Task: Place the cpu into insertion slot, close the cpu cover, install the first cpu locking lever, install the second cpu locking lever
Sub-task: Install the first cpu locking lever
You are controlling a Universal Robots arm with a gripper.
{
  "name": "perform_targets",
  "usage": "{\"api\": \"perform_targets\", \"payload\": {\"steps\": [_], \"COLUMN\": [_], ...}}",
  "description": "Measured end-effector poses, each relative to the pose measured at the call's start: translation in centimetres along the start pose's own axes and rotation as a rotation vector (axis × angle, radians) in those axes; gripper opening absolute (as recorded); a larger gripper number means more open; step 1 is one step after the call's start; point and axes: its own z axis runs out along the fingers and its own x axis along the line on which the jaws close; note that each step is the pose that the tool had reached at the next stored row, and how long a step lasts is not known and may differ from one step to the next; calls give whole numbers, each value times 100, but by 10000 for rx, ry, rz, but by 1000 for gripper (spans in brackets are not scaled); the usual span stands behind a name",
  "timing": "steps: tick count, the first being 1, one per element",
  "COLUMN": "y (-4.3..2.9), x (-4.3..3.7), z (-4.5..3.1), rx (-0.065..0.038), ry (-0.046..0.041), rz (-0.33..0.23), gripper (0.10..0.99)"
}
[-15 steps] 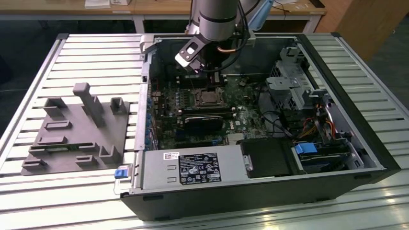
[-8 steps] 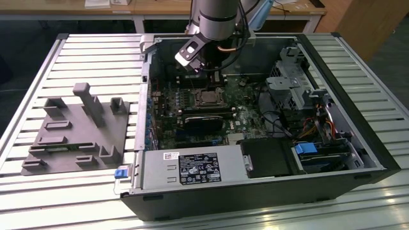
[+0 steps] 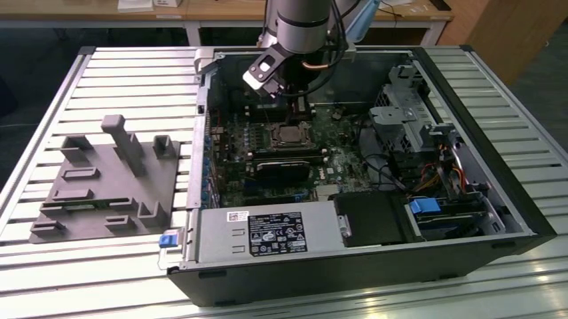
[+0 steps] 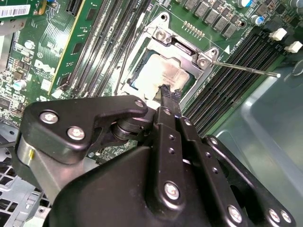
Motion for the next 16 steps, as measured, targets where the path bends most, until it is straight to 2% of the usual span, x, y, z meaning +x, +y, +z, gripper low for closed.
{"api": "perform_targets", "payload": {"steps": [16], "y": [1], "x": [1], "z": [-64], "rx": [0], "ry": [0], "rz": [0], "gripper": [106]}}
